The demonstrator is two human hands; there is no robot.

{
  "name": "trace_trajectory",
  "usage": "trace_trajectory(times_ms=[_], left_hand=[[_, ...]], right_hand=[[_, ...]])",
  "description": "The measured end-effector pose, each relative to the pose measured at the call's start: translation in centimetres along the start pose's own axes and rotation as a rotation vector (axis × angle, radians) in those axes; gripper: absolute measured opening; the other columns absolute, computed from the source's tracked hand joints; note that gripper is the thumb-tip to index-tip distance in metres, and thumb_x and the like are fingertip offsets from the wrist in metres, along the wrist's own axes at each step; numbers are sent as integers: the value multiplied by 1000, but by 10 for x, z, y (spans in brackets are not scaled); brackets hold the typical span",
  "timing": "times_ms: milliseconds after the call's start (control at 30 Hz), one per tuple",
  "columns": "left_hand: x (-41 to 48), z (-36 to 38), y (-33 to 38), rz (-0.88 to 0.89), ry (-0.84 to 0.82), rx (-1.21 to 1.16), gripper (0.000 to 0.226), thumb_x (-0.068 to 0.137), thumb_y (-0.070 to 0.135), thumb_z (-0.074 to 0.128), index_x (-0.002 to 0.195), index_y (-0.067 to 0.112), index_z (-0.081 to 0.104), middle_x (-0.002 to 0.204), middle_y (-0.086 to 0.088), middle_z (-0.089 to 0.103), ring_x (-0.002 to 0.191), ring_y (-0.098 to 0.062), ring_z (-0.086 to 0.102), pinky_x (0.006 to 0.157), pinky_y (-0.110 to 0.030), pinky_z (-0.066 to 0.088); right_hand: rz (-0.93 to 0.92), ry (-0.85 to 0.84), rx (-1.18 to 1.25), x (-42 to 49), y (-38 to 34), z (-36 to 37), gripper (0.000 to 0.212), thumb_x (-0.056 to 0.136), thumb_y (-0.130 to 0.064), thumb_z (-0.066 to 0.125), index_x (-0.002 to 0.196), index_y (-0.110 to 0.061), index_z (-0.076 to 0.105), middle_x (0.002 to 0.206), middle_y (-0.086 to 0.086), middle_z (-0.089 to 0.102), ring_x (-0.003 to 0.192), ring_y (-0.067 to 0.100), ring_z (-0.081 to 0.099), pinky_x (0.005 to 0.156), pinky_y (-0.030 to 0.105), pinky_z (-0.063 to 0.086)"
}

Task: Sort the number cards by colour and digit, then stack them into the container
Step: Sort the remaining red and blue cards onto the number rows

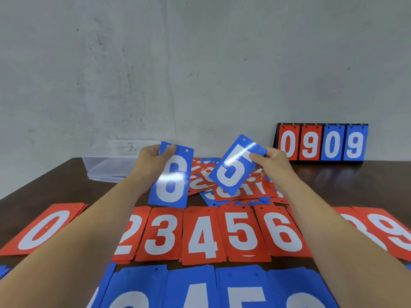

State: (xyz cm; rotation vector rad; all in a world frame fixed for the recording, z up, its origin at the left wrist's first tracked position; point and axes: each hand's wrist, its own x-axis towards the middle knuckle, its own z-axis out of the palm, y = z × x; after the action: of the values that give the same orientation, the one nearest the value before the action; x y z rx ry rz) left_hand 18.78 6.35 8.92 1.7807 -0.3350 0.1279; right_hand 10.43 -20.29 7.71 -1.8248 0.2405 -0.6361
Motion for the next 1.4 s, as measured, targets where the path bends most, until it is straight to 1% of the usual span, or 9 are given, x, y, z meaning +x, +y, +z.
trace_trajectory(times_ms=[267, 433, 600, 733, 867, 1033, 1167, 1300, 1400], left_hand=[[-8, -19, -3, -175, -149, -126, 12, 93, 15, 47, 90, 8, 55, 88, -14, 62, 81, -28, 60, 76, -40, 46], [-22, -38, -2, -92, -263, -177, 15, 98, 5, 50, 96, 9, 65, 88, -4, 73, 78, -18, 70, 65, -27, 58], [-33, -53, -8, -20, -149, -165, 5, 91, 10, 65, 90, 5, 66, 80, -1, 75, 76, -17, 73, 59, -21, 57], [-49, -56, -8, -35, -82, -159, 18, 87, 18, 70, 82, 3, 60, 74, -2, 74, 69, -10, 72, 53, -17, 55], [-68, -57, -6, -7, -77, -108, 23, 88, 20, 69, 80, 1, 60, 61, -4, 67, 50, -8, 61, 45, -14, 47], [-87, -48, -3, -35, -144, -150, 18, 90, 19, 68, 78, 6, 64, 55, 4, 65, 50, -8, 60, 66, -35, 56], [-105, -33, 7, -28, -224, -182, 16, 92, 18, 65, 85, 3, 67, 65, 2, 67, 63, -12, 62, 68, -28, 57], [-123, -19, 14, -23, -285, -201, 21, 95, 19, 61, 81, 5, 65, 75, -6, 71, 71, -19, 68, 72, -35, 59], [-134, -13, 14, -75, -325, -277, 22, 96, 19, 60, 76, 10, 64, 75, -6, 72, 71, -22, 68, 73, -36, 57]], right_hand=[[60, -87, -122, -25, -23, 0, 20, 100, -11, 45, 117, -9, 54, 92, 0, 61, 74, 8, 55, 57, 19, 38], [96, -103, -158, -44, -37, 2, 19, 96, -8, 52, 115, -9, 52, 100, 4, 64, 77, 10, 57, 58, 22, 40], [73, -50, -101, -71, -46, 4, 11, 92, -10, 62, 94, -18, 57, 92, -2, 69, 78, 10, 64, 59, 20, 46], [55, -17, -64, -96, -55, 3, 17, 90, -8, 65, 78, -19, 59, 77, -1, 69, 63, 9, 61, 50, 13, 48], [88, -21, 9, -120, -61, 1, 8, 90, -14, 66, 84, -12, 61, 78, -1, 71, 60, 8, 64, 50, 13, 48], [182, -83, 102, -144, -65, 9, 23, 89, -21, 67, 101, -1, 65, 91, 5, 75, 82, 15, 72, 73, 28, 58], [194, -102, 153, -163, -73, 28, 14, 90, -19, 66, 89, -6, 65, 81, -1, 74, 65, 3, 69, 53, 14, 51], [202, -78, 184, -175, -70, 39, 16, 88, -21, 69, 83, -8, 61, 87, 1, 75, 80, 12, 73, 72, 25, 59], [183, -41, 168, -182, -64, 37, 17, 88, -21, 69, 81, -8, 60, 87, 1, 74, 81, 11, 71, 68, 22, 56]])
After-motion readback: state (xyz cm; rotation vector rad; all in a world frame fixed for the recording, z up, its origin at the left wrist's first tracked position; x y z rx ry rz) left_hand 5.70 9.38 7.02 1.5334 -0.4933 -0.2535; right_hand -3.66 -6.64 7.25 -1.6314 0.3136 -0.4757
